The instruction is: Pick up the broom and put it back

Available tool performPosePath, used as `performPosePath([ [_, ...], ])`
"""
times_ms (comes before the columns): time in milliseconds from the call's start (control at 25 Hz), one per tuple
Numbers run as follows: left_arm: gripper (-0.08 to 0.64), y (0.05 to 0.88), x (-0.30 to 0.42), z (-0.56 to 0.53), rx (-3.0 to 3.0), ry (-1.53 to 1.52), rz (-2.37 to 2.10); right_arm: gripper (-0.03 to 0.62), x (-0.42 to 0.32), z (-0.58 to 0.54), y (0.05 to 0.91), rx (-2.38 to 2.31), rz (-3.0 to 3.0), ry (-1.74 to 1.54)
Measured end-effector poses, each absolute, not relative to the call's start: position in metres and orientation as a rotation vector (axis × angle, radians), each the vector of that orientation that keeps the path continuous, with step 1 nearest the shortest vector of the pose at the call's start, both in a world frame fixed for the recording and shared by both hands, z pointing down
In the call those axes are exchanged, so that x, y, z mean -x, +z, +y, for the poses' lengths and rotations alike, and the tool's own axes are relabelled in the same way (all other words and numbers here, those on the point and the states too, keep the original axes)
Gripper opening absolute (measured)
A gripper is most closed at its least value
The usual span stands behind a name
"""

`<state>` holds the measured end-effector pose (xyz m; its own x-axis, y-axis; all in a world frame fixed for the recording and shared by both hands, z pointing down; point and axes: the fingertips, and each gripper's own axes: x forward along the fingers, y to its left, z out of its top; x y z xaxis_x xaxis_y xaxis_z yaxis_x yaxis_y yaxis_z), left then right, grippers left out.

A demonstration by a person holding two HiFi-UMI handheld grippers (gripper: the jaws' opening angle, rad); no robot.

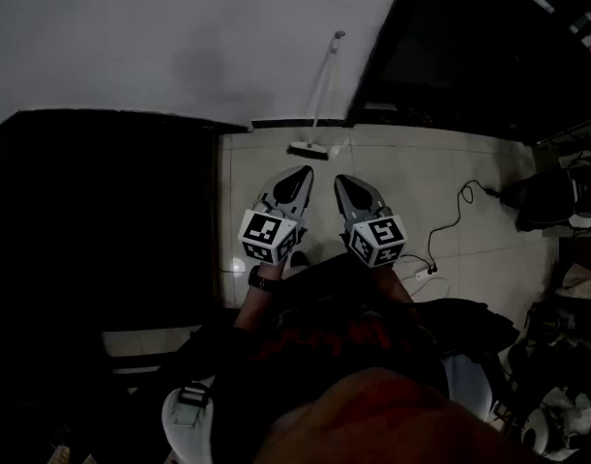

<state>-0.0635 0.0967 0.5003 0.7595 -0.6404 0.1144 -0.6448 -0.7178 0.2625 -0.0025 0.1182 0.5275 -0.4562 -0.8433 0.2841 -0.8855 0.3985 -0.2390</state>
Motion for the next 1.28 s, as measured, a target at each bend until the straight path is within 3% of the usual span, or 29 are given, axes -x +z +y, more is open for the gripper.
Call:
performPosePath([
  [480,0.006,0.534,0.03,-0.013,-2.662,0.153,-1.05,0.0,-0.034,0.002,0.567,-1.52,-2.528,0.634],
  [880,0.006,0.501,-0.049,-0.149,-2.739,0.2,-1.042,0.0,-0.109,-0.139,0.557,-1.54,-2.541,0.692],
  [1280,0.006,0.501,-0.019,-0.215,-2.683,0.236,-1.141,0.0,-0.115,-0.217,0.59,-1.483,-2.451,0.672],
])
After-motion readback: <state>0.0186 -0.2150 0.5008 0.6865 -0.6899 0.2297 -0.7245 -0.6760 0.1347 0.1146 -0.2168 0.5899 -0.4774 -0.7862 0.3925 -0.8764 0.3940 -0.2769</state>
